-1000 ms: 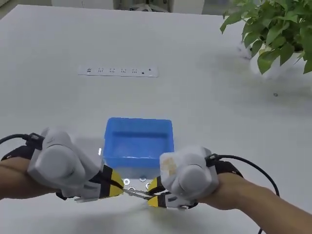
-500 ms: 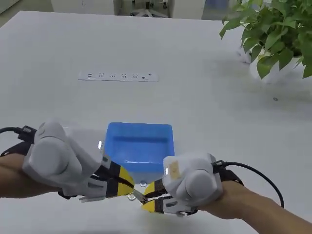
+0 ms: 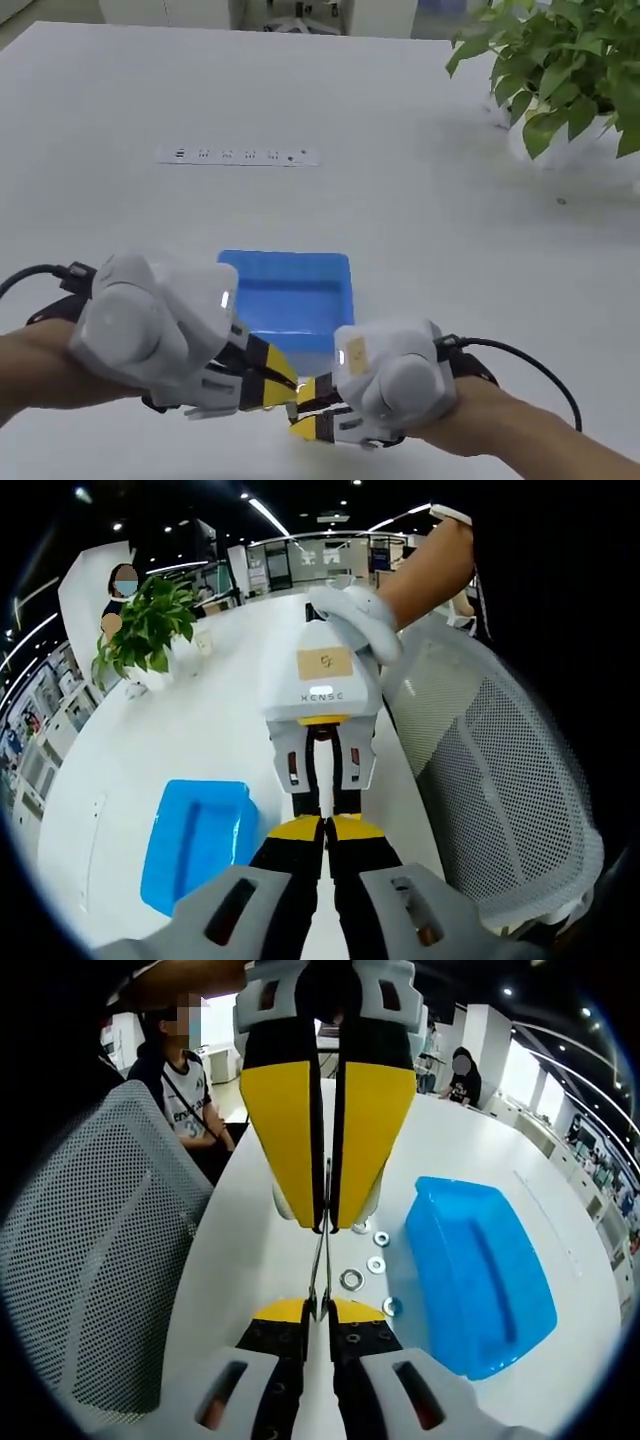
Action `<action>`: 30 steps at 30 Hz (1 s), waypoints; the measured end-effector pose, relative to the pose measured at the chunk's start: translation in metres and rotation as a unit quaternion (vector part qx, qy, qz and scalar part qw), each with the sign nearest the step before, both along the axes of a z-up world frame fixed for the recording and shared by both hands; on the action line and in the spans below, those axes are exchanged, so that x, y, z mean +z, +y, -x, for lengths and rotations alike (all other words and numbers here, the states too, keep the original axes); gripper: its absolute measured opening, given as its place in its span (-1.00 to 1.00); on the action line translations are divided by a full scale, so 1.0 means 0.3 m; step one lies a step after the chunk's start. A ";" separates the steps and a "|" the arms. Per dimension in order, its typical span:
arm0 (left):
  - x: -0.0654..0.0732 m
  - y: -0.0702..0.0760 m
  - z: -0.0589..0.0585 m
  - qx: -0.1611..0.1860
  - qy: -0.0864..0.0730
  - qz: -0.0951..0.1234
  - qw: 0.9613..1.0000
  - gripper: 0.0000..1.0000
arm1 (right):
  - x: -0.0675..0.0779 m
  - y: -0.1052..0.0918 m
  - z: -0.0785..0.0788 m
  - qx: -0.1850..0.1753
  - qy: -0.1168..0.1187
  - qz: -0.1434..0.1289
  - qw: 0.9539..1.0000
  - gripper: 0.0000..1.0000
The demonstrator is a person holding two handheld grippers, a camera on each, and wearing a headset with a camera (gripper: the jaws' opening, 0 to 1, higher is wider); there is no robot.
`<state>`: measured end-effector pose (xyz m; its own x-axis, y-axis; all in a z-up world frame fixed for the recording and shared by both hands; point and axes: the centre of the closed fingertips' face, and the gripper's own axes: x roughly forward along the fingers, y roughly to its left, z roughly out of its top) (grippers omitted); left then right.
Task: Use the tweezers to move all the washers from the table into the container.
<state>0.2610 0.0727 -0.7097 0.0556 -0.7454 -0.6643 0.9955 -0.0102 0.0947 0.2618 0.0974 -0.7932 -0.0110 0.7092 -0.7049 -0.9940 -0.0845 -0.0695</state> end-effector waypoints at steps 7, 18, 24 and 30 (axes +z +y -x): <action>-0.019 -0.013 0.007 -0.008 0.003 0.000 1.000 -0.87 | 0.000 -0.007 0.002 -0.001 0.001 -0.002 1.000 -0.83; -0.006 -0.012 -0.011 -0.007 -0.002 0.006 1.000 -0.88 | 0.013 -0.017 -0.015 -0.010 -0.004 -0.005 1.000 -0.81; 0.007 -0.010 -0.035 0.000 -0.005 0.011 1.000 -0.88 | 0.025 -0.018 -0.048 -0.020 -0.016 -0.009 1.000 -0.79; 0.002 -0.011 -0.051 -0.002 -0.008 0.008 1.000 -0.88 | 0.022 -0.018 -0.065 -0.025 -0.021 -0.011 0.999 -0.78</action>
<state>0.2763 0.0694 -0.7089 0.0630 -0.7564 -0.6511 0.9937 -0.0128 0.1110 0.2812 0.0919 -0.7867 0.0552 0.7231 -0.6885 -0.9931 -0.0319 -0.1131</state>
